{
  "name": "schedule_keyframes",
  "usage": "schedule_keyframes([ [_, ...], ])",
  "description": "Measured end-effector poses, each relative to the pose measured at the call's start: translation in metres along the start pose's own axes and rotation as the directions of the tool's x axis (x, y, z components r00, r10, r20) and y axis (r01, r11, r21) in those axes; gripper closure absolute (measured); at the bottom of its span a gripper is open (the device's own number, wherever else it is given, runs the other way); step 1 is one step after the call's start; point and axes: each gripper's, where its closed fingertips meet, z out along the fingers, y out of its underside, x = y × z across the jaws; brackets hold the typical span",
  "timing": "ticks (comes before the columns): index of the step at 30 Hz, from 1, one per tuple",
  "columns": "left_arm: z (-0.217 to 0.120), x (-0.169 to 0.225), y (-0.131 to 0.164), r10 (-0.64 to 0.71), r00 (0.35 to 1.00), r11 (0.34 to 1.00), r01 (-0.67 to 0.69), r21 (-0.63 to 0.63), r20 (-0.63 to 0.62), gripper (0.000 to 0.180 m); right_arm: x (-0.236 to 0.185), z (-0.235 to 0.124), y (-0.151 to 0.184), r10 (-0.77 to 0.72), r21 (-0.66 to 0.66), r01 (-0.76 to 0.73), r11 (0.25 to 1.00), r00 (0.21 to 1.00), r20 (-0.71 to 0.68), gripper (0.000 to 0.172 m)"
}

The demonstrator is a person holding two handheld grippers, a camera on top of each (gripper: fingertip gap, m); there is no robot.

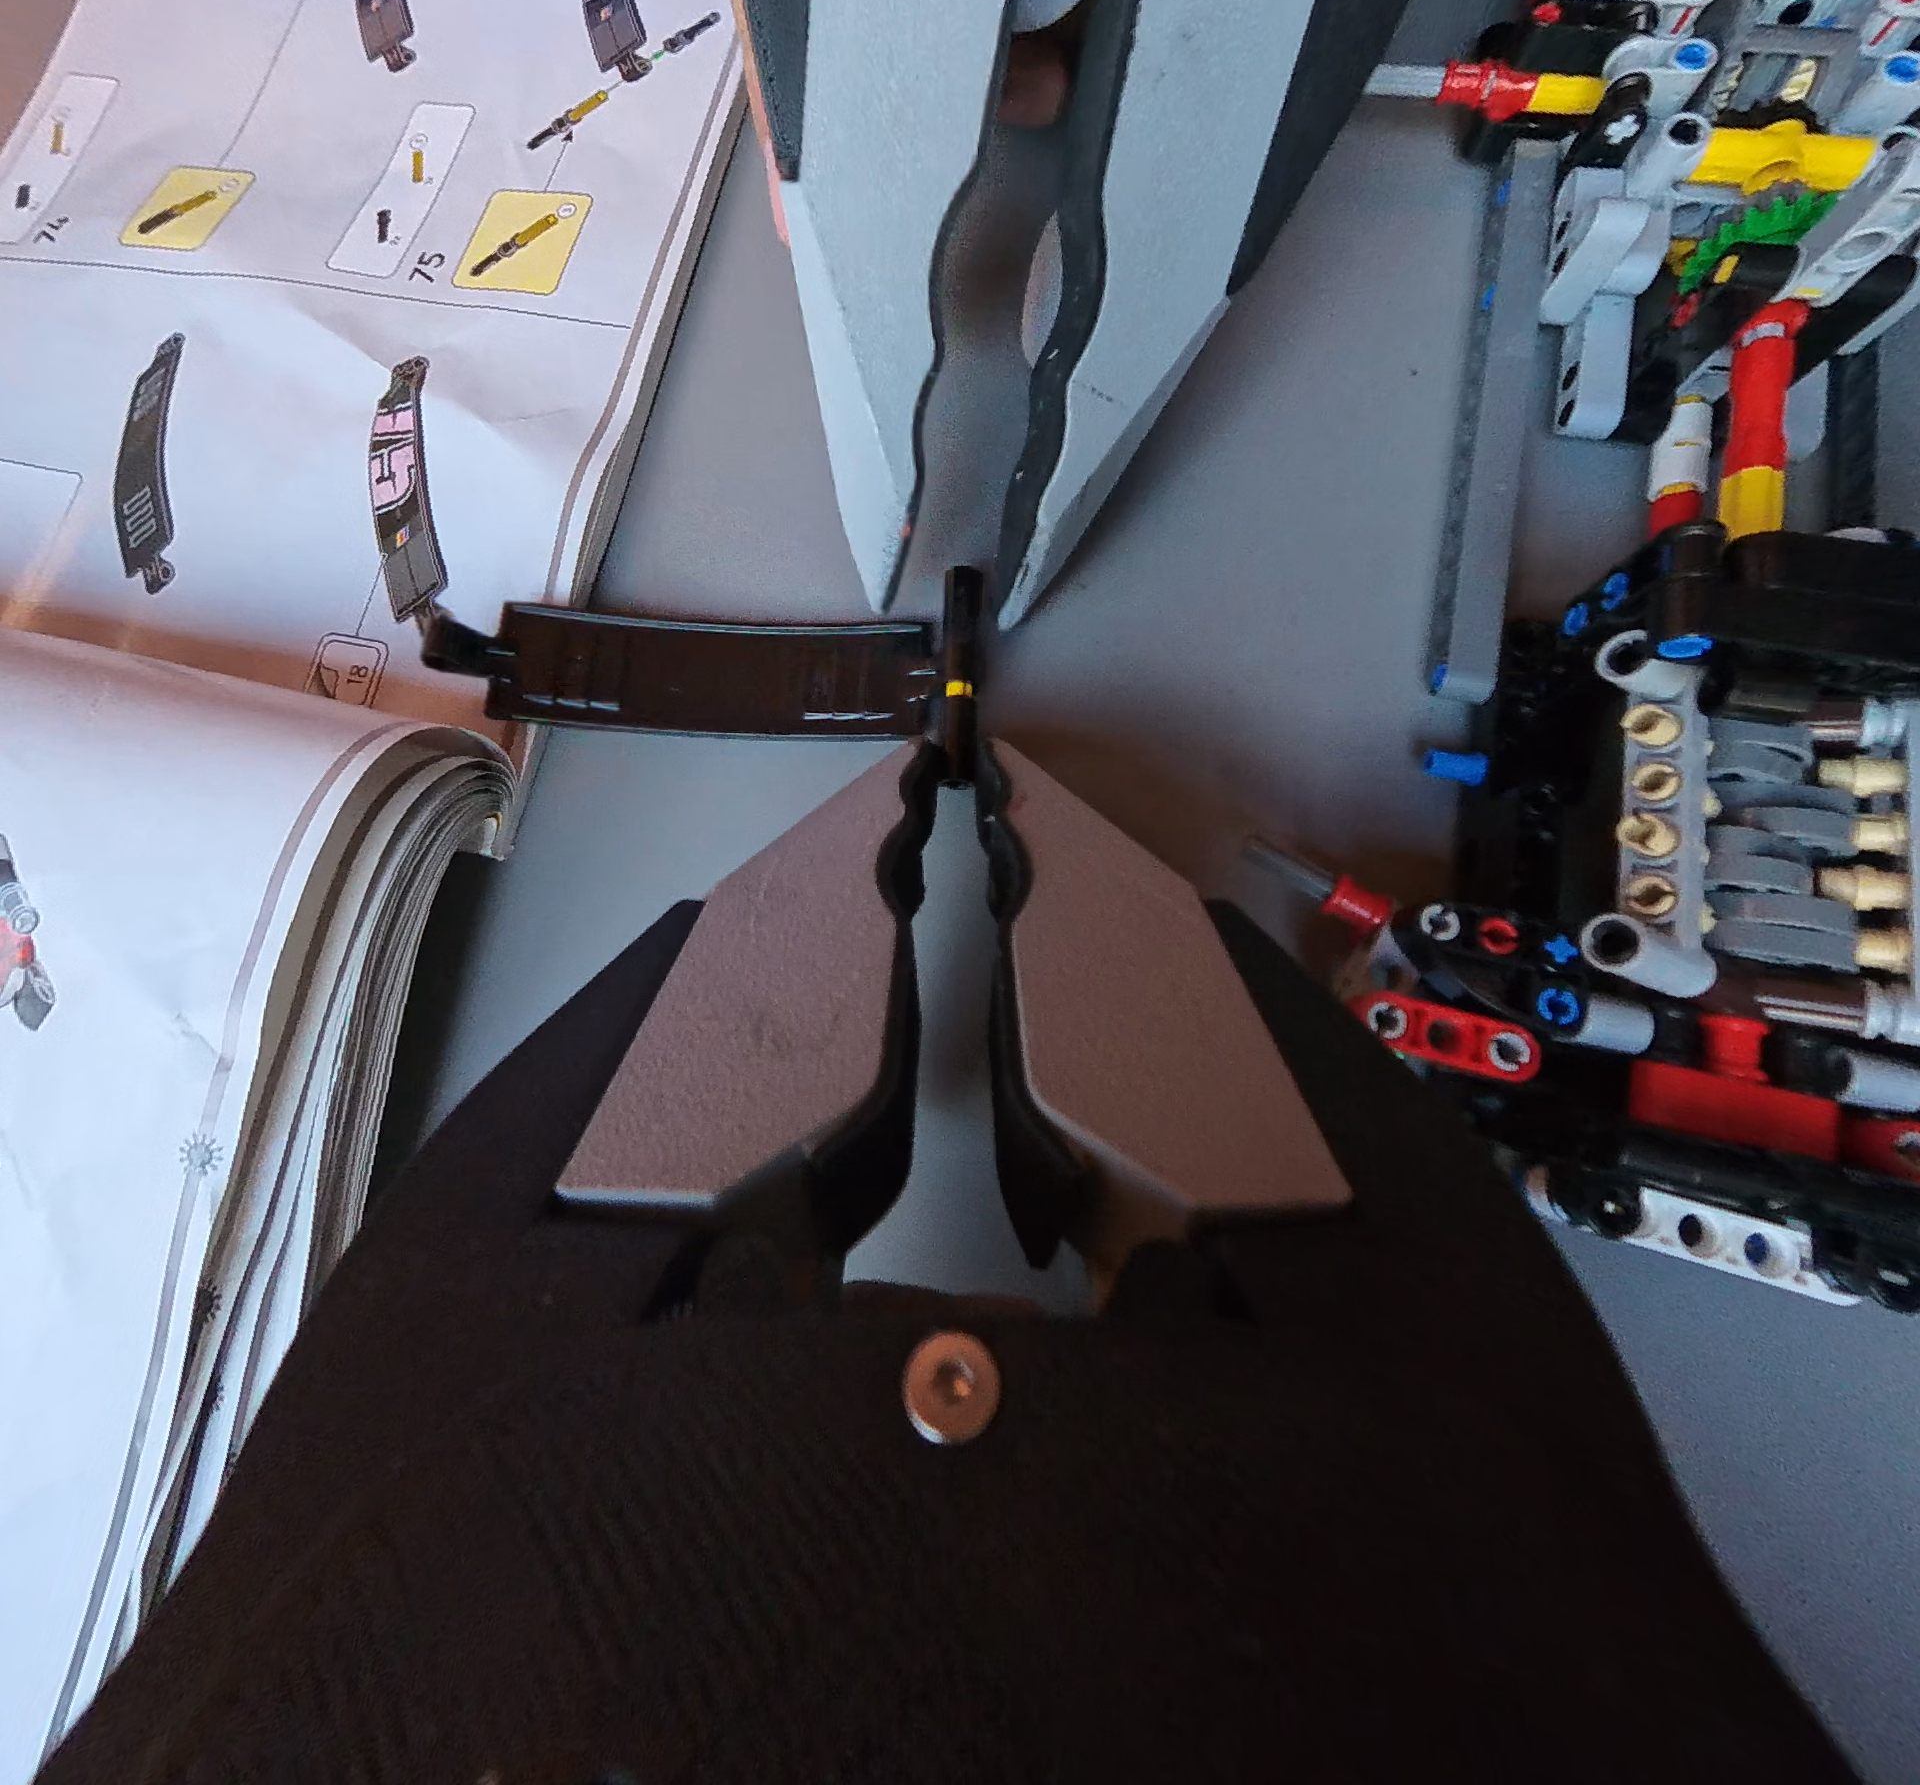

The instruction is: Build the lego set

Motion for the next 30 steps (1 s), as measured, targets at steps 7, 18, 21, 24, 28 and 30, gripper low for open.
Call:
schedule_keyframes([
  [7, 0.0005, -0.0002, -0.0003, -0.021, 1.000, 1.000, 0.021, 0.004, -0.020, 0.176, -0.0034, 0.0006, 0.0018, 0.009, -0.020, -0.009, 1.000, 0.999, 0.030, 0.167],
  [18, 0.0048, -0.0017, -0.0044, -0.006, 0.999, 0.999, 0.005, -0.032, -0.042, 0.177, -0.0028, 0.0002, 0.0039, 0.082, -0.048, -0.079, 0.996, 0.994, 0.073, 0.168],
  [21, 0.0049, -0.0019, -0.0045, 0.005, 0.998, 1.000, -0.006, -0.022, -0.066, 0.177, -0.0032, 0.0004, 0.0037, 0.081, -0.048, -0.077, 0.996, 0.993, 0.082, 0.168],
  [24, 0.0059, -0.0028, -0.0058, -0.004, 0.997, 1.000, 0.002, -0.031, -0.082, 0.177, -0.0032, 0.0006, 0.0037, 0.082, -0.050, -0.078, 0.996, 0.993, 0.087, 0.168],
  [28, 0.0064, -0.0025, -0.0061, 0.015, 0.997, 0.999, -0.018, -0.042, -0.081, 0.177, -0.0031, 0.0006, 0.0036, 0.081, -0.049, -0.077, 0.996, 0.993, 0.085, 0.168],
  [30, 0.0065, -0.0023, -0.0061, 0.031, 0.996, 0.998, -0.035, -0.052, -0.079, 0.177, -0.0031, 0.0007, 0.0037, 0.082, -0.049, -0.078, 0.996, 0.993, 0.087, 0.168],
])
